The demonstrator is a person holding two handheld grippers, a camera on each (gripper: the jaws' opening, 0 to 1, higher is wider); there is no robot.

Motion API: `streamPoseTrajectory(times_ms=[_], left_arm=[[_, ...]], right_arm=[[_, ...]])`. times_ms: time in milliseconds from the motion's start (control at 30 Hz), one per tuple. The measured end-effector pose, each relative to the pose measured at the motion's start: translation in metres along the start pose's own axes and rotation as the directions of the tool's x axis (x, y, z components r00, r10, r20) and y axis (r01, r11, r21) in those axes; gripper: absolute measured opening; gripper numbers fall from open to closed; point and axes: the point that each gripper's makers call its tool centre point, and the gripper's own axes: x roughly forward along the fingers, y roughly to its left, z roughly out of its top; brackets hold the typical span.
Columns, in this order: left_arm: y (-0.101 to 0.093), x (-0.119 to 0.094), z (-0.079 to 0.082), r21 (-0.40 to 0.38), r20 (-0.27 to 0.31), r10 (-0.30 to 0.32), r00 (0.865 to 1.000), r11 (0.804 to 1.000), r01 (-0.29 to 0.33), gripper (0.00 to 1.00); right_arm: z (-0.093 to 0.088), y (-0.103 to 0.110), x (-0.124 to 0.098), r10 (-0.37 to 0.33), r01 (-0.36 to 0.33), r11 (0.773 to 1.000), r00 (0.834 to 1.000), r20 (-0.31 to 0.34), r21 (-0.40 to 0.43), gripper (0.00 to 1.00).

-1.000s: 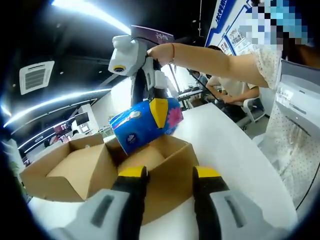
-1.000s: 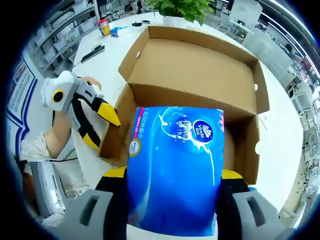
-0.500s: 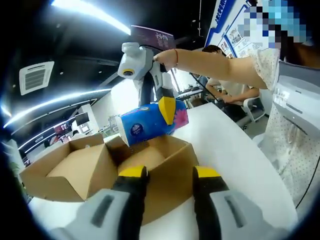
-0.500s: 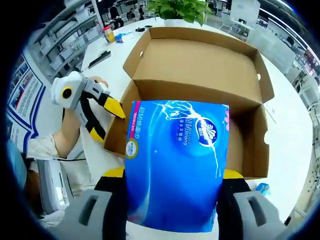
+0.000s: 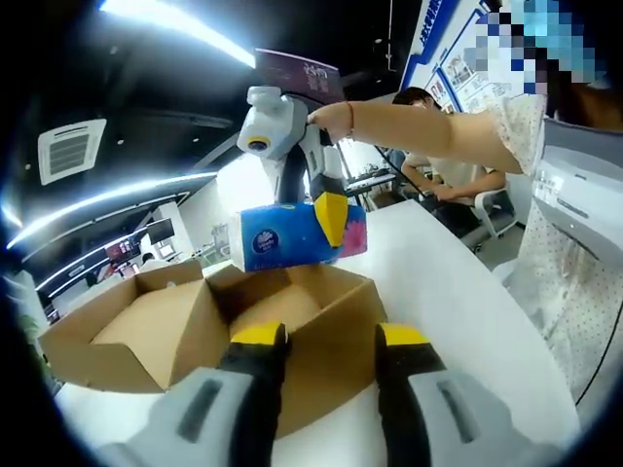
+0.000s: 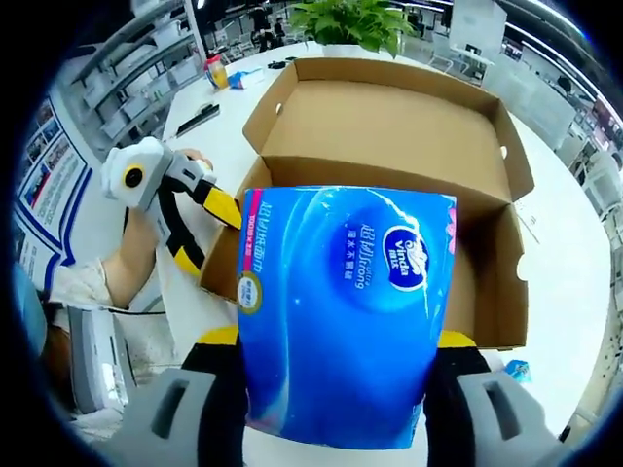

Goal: Operate the shoe box by opening the lid, removing the specified soft item, and placing it in the target area until the item is outside and the box remains undamaged.

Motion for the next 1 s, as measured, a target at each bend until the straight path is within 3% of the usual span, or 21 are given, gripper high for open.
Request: streamPoseTrajectory(times_ms=[500,1000], left_arm=[[0.0,0.0,0.0,-0.003,0.008,-0.002,1.0,1.0,0.002,0.36],[0.001,0.0,-0.001,-0.004,0.009,-0.001,1.0,1.0,0.001,0.36]], right_arm=[[-0.008,-0.002,-0.006,-0.026,0.026,1.0,1.0,-0.008,-0.018,0.71],[-0.038,-0.006,-0.011,-0.044,0.043,0.999,0.998,-0.052,-0.011,0.7]])
